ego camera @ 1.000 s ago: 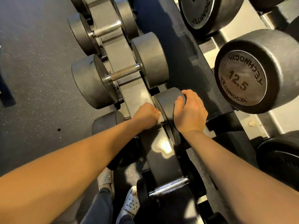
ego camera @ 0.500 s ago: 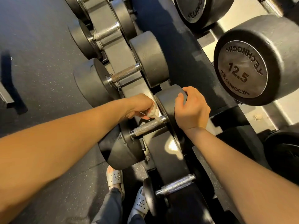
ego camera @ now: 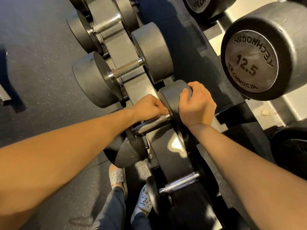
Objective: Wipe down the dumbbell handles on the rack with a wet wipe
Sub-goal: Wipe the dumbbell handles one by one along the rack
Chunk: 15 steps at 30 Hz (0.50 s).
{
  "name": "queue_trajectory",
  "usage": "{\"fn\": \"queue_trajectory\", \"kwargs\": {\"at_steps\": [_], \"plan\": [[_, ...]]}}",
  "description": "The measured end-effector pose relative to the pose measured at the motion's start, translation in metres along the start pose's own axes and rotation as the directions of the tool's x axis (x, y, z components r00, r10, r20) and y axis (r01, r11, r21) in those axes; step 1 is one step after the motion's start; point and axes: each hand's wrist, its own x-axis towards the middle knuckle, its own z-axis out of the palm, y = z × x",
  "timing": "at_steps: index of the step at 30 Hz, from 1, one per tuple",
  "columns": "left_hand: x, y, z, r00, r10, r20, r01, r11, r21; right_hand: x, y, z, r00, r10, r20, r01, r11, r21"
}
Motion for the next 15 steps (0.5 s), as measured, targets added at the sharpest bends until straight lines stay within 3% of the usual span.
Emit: {"fn": "queue_trajectory", "kwargs": {"at_steps": [6, 9, 12, 13, 15], "plan": [[-0.002, -0.005, -0.014, 0.988, 0.084, 0.126, -0.108, 0.975, 0.195, 0.001, 0.000, -0.002, 1.000, -0.007, 0.019, 0.007, 1.000, -0.012], [-0.016, -0.014, -0.037, 0.958, -0.031, 0.285, -0.074, 0.933, 0.352, 0.001, 0.000, -0.002, 1.000, -0.002, 0.023, 0.002, 1.000, -0.014], [-0.024, -0.015, -0.052, 0.906, -0.192, 0.376, -0.084, 0.791, 0.606, 0.001, 0.000, -0.003, 0.999, 0.019, 0.034, -0.018, 0.999, -0.027], [-0.023, -0.013, -0.053, 0.906, -0.192, 0.377, -0.089, 0.785, 0.613, 0.002, 0.000, -0.003, 0.999, 0.023, 0.037, -0.022, 0.999, -0.031], [-0.018, -0.008, -0.045, 0.942, -0.111, 0.318, -0.055, 0.881, 0.471, 0.002, 0.000, -0.003, 0.999, 0.030, 0.044, -0.029, 0.999, -0.039]]}}
